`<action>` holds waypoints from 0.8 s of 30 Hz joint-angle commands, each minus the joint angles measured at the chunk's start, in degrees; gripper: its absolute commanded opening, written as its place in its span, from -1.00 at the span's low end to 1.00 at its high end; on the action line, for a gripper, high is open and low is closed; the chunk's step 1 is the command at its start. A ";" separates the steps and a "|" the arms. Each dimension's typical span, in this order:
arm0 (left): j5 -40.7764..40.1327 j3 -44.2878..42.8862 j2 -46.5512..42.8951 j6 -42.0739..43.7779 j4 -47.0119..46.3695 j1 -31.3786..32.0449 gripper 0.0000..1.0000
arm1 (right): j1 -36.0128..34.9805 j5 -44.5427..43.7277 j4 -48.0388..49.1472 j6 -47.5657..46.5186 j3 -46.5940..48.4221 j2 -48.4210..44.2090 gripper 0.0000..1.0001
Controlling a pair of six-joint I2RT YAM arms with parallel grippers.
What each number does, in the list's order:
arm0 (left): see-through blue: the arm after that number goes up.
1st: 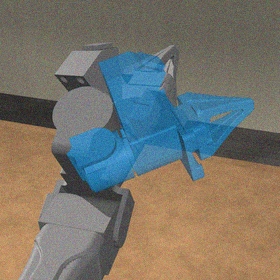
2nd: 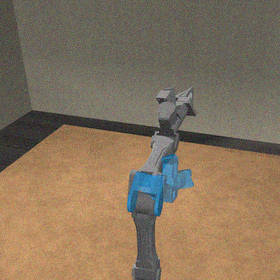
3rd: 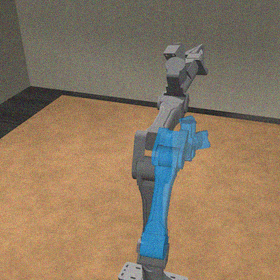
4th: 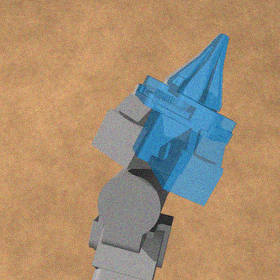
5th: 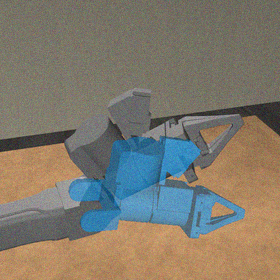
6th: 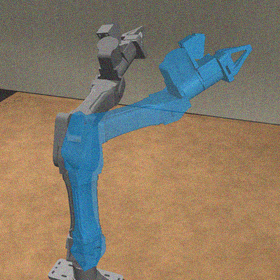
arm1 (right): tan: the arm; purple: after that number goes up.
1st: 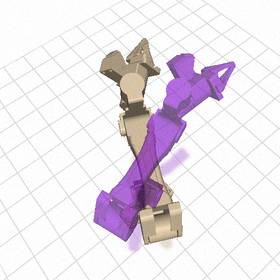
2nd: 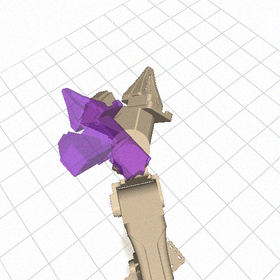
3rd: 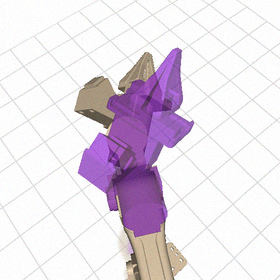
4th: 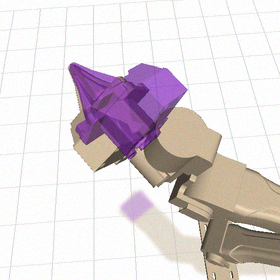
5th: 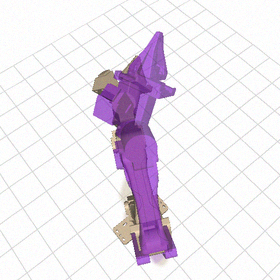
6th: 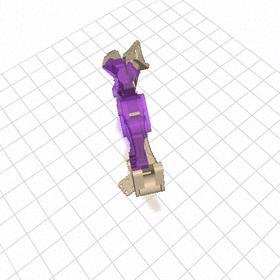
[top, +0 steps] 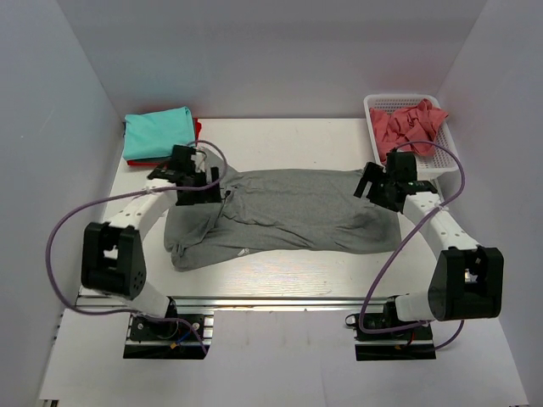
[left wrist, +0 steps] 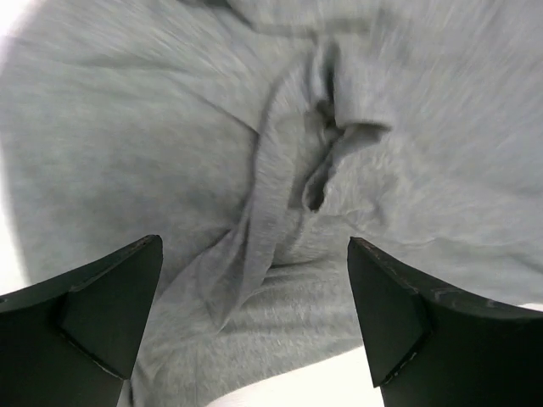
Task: Fold and stack the t-shirts
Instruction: Fold the flattened tshirt in 1/3 of the way
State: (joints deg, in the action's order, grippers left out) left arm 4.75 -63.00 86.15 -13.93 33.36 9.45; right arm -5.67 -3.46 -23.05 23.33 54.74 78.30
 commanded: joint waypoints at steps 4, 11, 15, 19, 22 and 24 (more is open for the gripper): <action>-11.42 -1.42 6.48 5.85 3.73 8.29 0.99 | -0.92 -0.67 0.99 -1.80 2.74 1.67 0.79; -22.39 -5.46 13.95 2.96 7.84 10.84 0.52 | -0.74 -0.76 0.11 -2.24 3.35 4.22 0.79; -23.21 -6.69 13.35 1.63 6.98 10.85 0.26 | -0.57 -1.28 -0.42 -2.33 3.79 4.93 0.79; -22.60 -6.09 12.73 2.16 5.66 10.32 -0.31 | -0.48 -2.33 -0.86 -2.50 3.97 5.02 0.79; -22.07 -5.03 11.24 3.12 4.26 9.79 -0.91 | -0.31 -3.12 -1.30 -2.50 4.23 5.19 0.79; -19.10 -3.01 9.05 5.57 1.90 9.27 -1.00 | -0.48 -3.48 -1.30 -2.50 4.15 5.11 0.79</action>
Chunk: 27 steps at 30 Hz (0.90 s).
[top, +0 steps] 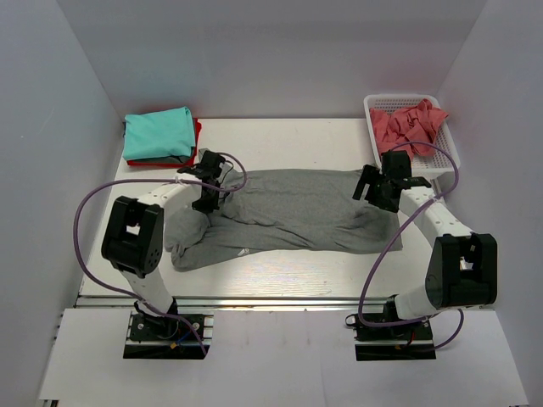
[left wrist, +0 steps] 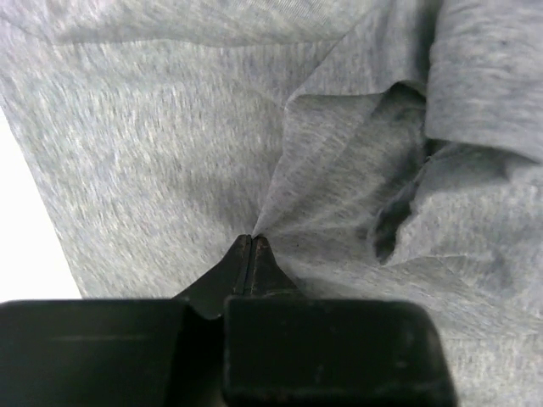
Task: Fold and stack the t-shirts
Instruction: Fold the flattened tshirt in 1/3 of the way
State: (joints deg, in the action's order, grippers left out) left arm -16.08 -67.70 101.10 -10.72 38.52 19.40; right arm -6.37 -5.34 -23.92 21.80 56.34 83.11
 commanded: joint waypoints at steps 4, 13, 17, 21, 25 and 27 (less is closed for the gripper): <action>4.20 3.19 -8.28 3.60 -6.96 -0.68 -1.00 | 0.31 -1.60 -0.51 -0.97 2.46 0.12 0.79; -2.72 1.70 -10.22 6.77 -7.15 -1.20 -1.00 | 0.31 -1.60 -0.33 -0.97 1.85 -0.41 0.79; -4.75 1.17 -8.56 5.37 -4.00 -1.73 -1.00 | 0.22 -1.86 -0.60 -1.15 1.94 0.03 0.79; -6.68 1.17 -5.04 4.30 -1.88 -2.78 -0.04 | -0.04 -2.30 -1.21 -1.15 2.73 0.73 0.79; -9.31 -2.68 -1.00 1.32 0.06 -3.40 0.95 | -0.83 -0.55 -0.69 -2.73 3.95 0.39 0.79; -12.48 -6.29 0.41 0.00 1.55 -4.10 1.00 | -2.15 1.03 0.36 -4.31 4.57 -0.49 0.79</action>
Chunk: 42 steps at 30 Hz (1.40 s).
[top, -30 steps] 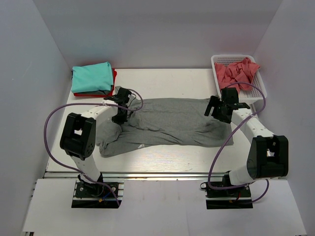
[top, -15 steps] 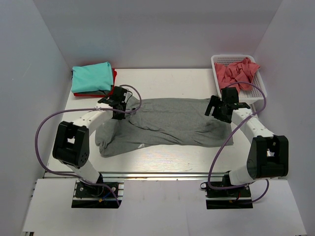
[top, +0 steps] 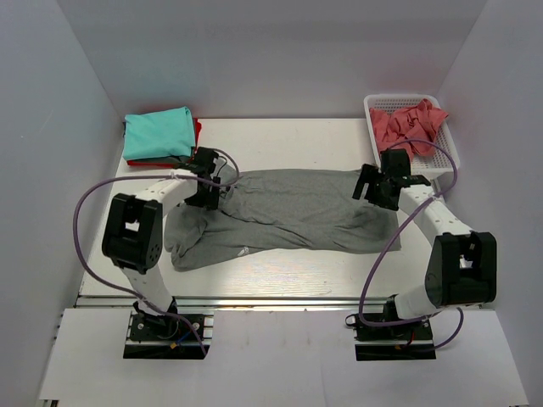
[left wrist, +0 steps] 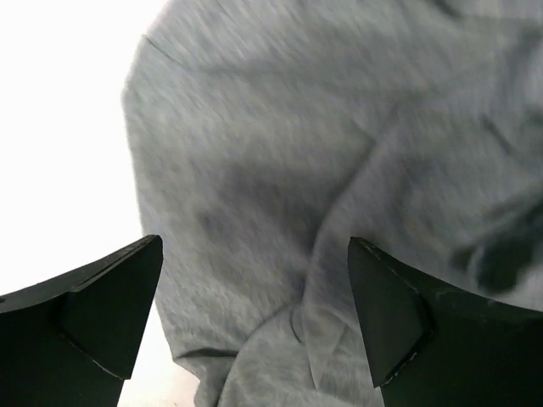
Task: Fold and stack the t-shirts
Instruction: Fold the flattened tshirt in 1/3 of the way
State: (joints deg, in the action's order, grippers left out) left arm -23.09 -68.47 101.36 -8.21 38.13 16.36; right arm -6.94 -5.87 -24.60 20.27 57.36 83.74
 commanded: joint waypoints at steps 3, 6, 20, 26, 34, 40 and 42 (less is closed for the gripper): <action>-7.14 -11.40 -0.46 -5.41 4.23 -2.47 1.00 | -6.22 4.63 3.32 -4.71 7.05 -1.22 0.79; -7.14 -13.18 -5.01 -8.39 4.23 -4.31 1.00 | -13.58 11.38 4.47 -6.03 12.22 3.51 0.79; 13.29 11.83 -21.99 -32.05 -0.75 -13.80 1.00 | -40.86 9.42 11.25 4.67 42.64 35.40 0.72; 16.68 21.70 -30.50 -34.60 -6.40 -14.95 1.00 | -46.58 -3.77 2.38 8.54 54.52 43.69 0.59; 14.30 27.06 -37.28 -35.21 -6.48 -14.95 1.00 | -48.87 -11.53 1.40 11.46 59.43 50.54 0.46; 16.85 30.23 -40.80 -35.21 -9.03 -14.95 1.00 | -49.05 -14.78 1.40 10.75 65.15 55.73 0.24; 17.38 31.28 -42.12 -34.69 -9.99 -14.95 1.00 | -48.96 -16.09 0.17 11.10 65.16 55.83 0.12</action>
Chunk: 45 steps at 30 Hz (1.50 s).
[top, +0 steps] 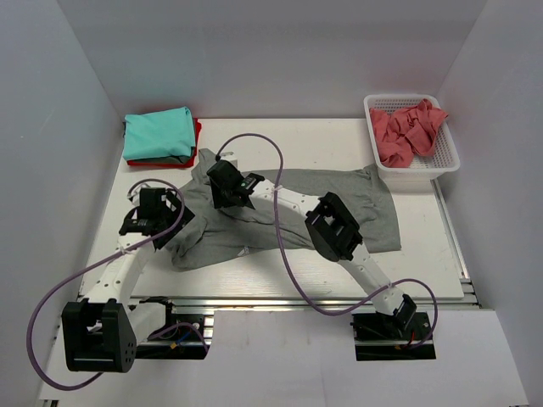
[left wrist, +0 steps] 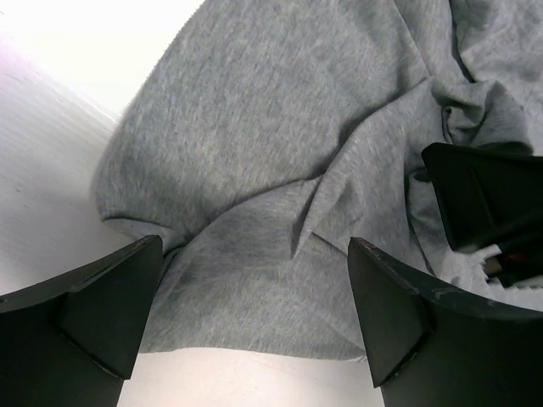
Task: Fold and stack the t-shirts
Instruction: Fold the flattened tshirt in 1/3 of the way
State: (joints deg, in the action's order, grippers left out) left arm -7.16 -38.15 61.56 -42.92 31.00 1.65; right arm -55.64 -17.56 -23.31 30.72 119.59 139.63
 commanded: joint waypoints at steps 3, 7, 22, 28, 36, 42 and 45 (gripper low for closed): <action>3.11 0.97 -3.02 1.78 -3.93 -0.24 1.00 | -0.26 -5.20 -1.12 0.48 1.70 -0.68 -0.31; 5.04 0.97 -3.02 3.18 -5.60 -0.24 1.00 | -0.17 -7.31 -1.04 -0.92 1.26 -2.78 -1.00; 27.32 2.72 2.85 17.06 -20.62 0.89 1.00 | 6.68 13.42 0.81 -21.82 -3.48 -8.15 -1.00; 39.39 3.26 8.66 21.29 -27.31 0.90 1.00 | 9.31 18.27 0.20 -27.55 -3.75 -8.15 -1.00; 42.49 2.65 16.04 23.75 -29.43 1.43 1.00 | 11.86 13.53 -0.86 -28.52 -4.10 -7.97 -0.98; 38.72 1.50 20.97 25.25 -25.57 1.95 1.00 | 13.54 8.69 -0.86 -29.04 -4.02 -7.62 -0.89; 35.47 0.97 21.67 25.25 -23.80 1.95 1.00 | 14.24 4.13 -0.86 -30.27 -3.49 -6.40 -0.81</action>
State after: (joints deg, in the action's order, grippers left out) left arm 31.20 -35.46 83.79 -19.27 4.84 3.22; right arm -42.28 -7.73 -24.18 2.61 115.42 134.45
